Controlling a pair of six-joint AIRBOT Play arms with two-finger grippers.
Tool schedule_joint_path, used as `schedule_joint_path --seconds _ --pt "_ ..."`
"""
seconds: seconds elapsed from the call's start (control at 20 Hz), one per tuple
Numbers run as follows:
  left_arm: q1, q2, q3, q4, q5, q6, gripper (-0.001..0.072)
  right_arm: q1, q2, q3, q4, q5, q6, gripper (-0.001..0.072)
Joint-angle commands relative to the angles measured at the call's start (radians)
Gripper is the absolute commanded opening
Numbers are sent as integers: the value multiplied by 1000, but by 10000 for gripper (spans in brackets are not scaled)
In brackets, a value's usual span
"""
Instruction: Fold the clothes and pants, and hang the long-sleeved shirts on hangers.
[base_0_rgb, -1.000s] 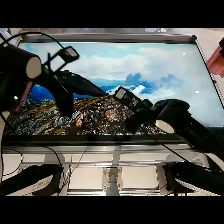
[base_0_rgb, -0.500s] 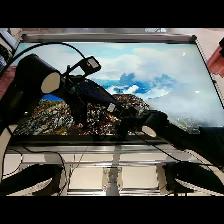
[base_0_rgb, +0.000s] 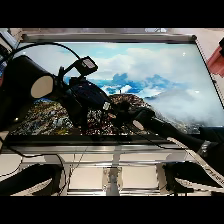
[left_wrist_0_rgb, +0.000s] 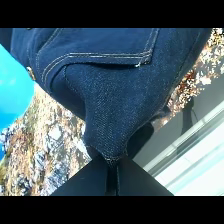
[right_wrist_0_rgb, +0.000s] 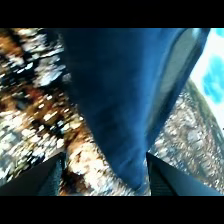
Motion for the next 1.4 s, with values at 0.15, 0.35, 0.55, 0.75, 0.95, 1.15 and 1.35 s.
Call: schedule_joint_path --seconds 0.15,0.35,0.55,0.75,0.95,1.15,1.35 --pt "0 26 1 9 3 -3 24 -18 -121 72 28 -1 -7 576" --pt "-1 49 2 13 3 -3 24 -24 -187 74 33 35 40 574" --pt "1 69 7 39 3 -7 24 -36 -203 82 37 13 108 220" --pt "1 89 7 141 -10 -15 24 -36 -186 184 -27 248 146 12" --pt "45 143 7 191 -44 -24 23 -36 -36 338 -113 661 150 11" --pt "98 236 7 140 -53 -50 24 -51 204 418 -174 867 150 10" --pt "98 332 7 39 -53 -113 23 -75 406 511 -93 981 150 9"
